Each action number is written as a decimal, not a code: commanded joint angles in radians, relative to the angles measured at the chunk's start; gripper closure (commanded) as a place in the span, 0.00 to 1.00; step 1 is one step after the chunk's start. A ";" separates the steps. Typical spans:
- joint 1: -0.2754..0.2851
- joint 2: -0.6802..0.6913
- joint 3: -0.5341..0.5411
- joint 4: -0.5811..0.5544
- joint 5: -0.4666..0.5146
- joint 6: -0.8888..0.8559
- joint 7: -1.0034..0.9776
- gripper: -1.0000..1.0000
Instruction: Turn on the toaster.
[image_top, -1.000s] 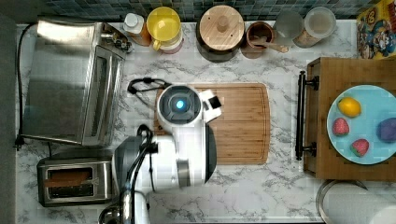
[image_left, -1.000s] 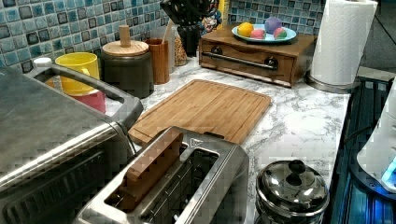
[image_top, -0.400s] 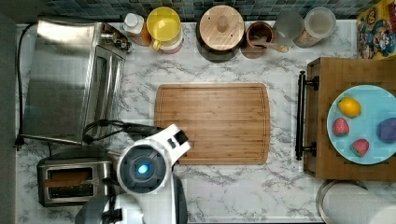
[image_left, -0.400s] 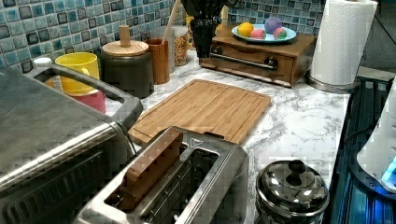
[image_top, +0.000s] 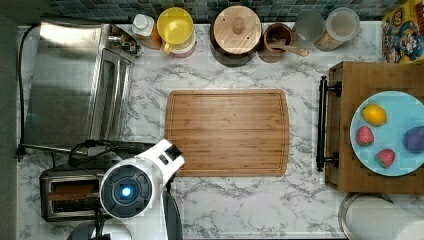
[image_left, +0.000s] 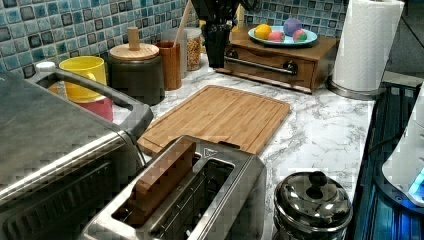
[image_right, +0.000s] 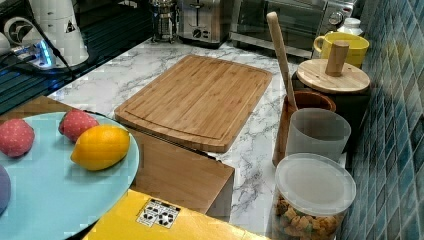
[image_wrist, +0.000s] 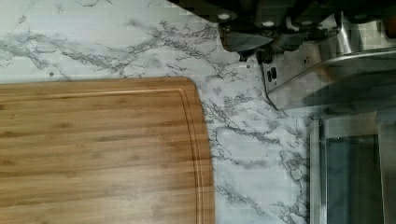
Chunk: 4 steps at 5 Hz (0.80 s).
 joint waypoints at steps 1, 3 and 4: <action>0.111 0.032 0.038 -0.063 0.093 0.014 -0.148 1.00; 0.175 0.060 0.059 -0.057 0.117 0.053 -0.153 1.00; 0.142 0.099 0.100 -0.056 0.075 0.092 -0.068 1.00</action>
